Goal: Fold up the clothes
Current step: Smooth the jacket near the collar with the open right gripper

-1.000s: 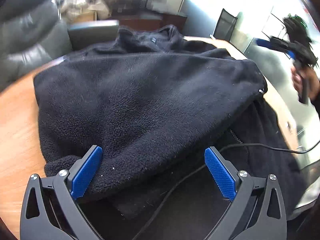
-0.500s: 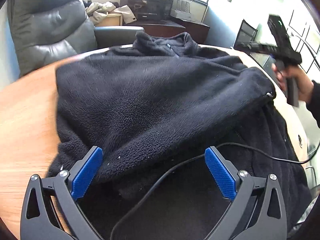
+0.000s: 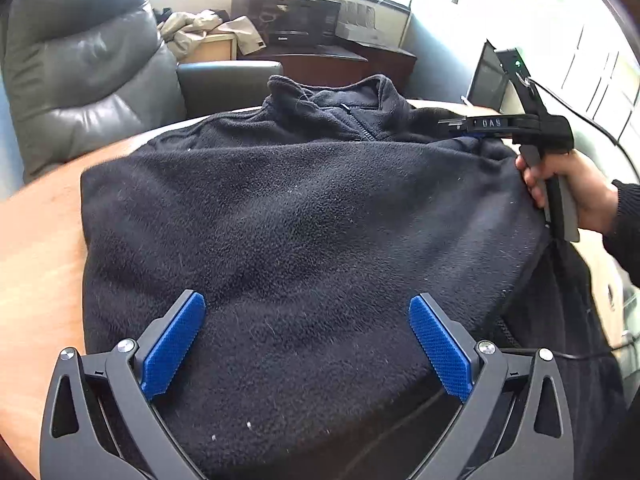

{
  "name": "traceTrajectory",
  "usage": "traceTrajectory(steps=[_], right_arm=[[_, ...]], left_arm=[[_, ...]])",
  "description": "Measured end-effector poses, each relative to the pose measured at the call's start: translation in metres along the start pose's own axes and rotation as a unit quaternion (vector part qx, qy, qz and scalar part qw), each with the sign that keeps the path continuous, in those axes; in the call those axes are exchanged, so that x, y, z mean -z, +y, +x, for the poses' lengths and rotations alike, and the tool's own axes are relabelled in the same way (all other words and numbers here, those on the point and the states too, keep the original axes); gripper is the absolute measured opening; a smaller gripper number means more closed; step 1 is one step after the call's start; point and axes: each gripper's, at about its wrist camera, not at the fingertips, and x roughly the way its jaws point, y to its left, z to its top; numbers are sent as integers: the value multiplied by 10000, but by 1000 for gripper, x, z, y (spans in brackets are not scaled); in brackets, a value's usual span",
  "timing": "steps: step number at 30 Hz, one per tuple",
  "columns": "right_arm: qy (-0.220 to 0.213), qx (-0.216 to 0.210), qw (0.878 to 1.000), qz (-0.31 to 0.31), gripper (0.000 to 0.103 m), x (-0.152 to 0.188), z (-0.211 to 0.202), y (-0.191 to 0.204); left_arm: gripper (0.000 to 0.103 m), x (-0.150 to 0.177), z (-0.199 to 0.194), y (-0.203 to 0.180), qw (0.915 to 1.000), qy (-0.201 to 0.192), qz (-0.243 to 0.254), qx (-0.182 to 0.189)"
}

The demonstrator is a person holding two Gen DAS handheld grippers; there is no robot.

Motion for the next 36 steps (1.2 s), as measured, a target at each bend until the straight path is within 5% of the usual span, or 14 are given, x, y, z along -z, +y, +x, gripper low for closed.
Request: traceTrajectory(steps=[2, 4, 8, 12, 15, 18, 19, 24, 29, 33, 36], right_arm=[[-333, -293, 9990, 24, 54, -13, -14, 6], [-438, -495, 9974, -279, 72, -22, -11, 22], [104, -489, 9977, -448, 72, -31, 39, 36], [52, -551, 9978, -355, 73, -31, 49, 31], [74, -578, 9974, -421, 77, -31, 55, 34], [156, -664, 9958, -610, 96, -34, 61, 38], [218, -712, 9946, -718, 103, -36, 65, 44], [210, -750, 9941, -759, 103, -56, 78, 50], [445, -171, 9933, -1056, 103, -54, 74, 66], [461, 743, 9897, -1136, 103, -49, 45, 72], [793, 858, 9862, -1176, 103, -33, 49, 71]], left_arm=[[103, 1, -5, 3, 10000, 16, -67, 30], [103, -3, -11, -1, 10000, 32, -20, -21], [103, -30, -31, -10, 9992, -355, 171, -5], [103, -82, -25, -11, 9974, -626, 230, 260], [103, -107, 21, -3, 9990, -231, 142, 347], [103, -129, 66, 5, 9991, 168, 58, 395], [103, -125, 75, 5, 9991, 284, 43, 311], [103, -95, 85, 10, 9988, 406, -141, 253], [103, -95, 70, 1, 9997, 238, -26, 106], [103, -86, 28, -18, 9998, -148, 130, -90], [103, -71, 34, -21, 9998, 98, -9, -185]])
